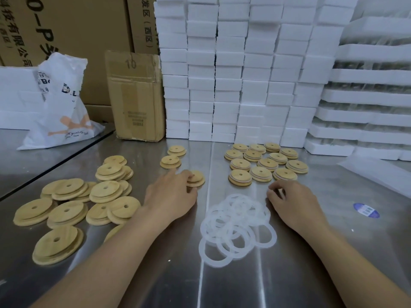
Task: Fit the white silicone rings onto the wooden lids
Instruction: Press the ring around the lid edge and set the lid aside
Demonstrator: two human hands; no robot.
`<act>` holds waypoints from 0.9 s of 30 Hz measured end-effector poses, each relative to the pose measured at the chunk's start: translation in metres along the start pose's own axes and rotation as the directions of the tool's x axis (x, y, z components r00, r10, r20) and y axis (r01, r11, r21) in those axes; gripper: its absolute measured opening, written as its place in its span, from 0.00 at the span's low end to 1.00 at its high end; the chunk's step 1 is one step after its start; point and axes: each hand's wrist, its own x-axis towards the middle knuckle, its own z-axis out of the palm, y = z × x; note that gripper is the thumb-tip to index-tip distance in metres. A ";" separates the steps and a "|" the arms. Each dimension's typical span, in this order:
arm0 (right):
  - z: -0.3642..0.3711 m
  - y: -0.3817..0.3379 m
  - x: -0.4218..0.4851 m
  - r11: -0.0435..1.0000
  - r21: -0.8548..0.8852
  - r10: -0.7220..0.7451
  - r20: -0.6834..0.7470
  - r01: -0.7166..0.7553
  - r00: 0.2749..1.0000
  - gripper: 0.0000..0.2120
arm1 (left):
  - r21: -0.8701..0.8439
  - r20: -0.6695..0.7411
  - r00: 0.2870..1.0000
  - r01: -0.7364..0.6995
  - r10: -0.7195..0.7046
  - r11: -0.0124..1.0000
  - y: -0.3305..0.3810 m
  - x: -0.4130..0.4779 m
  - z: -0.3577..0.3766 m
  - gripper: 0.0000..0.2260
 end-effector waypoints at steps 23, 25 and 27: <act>-0.027 -0.074 -0.043 0.881 0.313 -0.466 0.451 0.354 0.761 0.11 | -0.227 -0.044 0.996 -0.088 0.080 0.970 0.016 0.001 0.022 0.30; -0.029 -0.073 -0.044 0.880 0.339 -0.461 0.447 0.332 0.766 0.08 | -0.211 -0.042 0.996 -0.085 0.078 0.974 0.016 0.001 0.023 0.27; -0.031 -0.071 -0.043 0.876 0.330 -0.471 0.422 0.352 0.775 0.06 | -0.254 -0.069 0.996 -0.079 0.063 0.964 0.016 0.001 0.022 0.24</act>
